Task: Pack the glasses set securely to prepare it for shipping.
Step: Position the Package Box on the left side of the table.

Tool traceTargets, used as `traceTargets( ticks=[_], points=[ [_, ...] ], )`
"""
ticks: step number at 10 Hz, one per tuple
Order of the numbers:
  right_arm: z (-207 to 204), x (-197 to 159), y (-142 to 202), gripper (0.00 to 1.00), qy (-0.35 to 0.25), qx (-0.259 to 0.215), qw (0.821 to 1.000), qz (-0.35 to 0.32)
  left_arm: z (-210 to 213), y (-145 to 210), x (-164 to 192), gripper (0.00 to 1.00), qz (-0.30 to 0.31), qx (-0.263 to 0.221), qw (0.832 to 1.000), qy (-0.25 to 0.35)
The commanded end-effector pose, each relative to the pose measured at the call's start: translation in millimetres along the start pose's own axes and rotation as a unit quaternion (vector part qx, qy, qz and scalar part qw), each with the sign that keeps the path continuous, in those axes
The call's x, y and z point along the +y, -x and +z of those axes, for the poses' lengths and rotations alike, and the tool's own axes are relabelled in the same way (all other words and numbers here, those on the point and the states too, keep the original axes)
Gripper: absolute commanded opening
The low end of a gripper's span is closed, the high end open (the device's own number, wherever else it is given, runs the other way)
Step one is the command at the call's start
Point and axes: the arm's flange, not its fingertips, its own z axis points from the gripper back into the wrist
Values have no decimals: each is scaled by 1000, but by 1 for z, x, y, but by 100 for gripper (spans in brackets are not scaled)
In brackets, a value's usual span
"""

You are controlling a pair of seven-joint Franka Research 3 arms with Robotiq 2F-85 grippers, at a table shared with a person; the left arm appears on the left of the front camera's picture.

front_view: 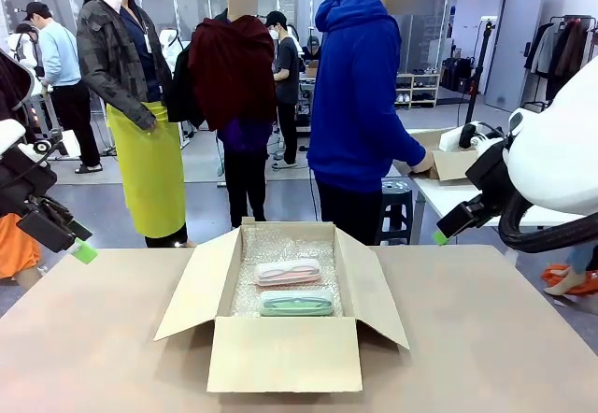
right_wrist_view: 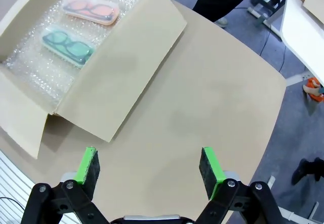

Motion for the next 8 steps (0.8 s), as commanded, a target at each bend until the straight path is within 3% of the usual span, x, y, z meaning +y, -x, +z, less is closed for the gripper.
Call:
traceTargets(
  ticks=[1, 7, 8],
  points=[
    [0, 3, -1, 100, 4, 2, 1000, -10, 3, 1, 1, 100, -10, -11, 1000, 13],
    [0, 3, -1, 100, 4, 2, 1000, -10, 0, 0, 0, 100, 0, 0, 1000, 0],
    [0, 3, -1, 100, 4, 2, 1000, -10, 16, -17, 1, 100, 54, 55, 992, 96]
  ],
)
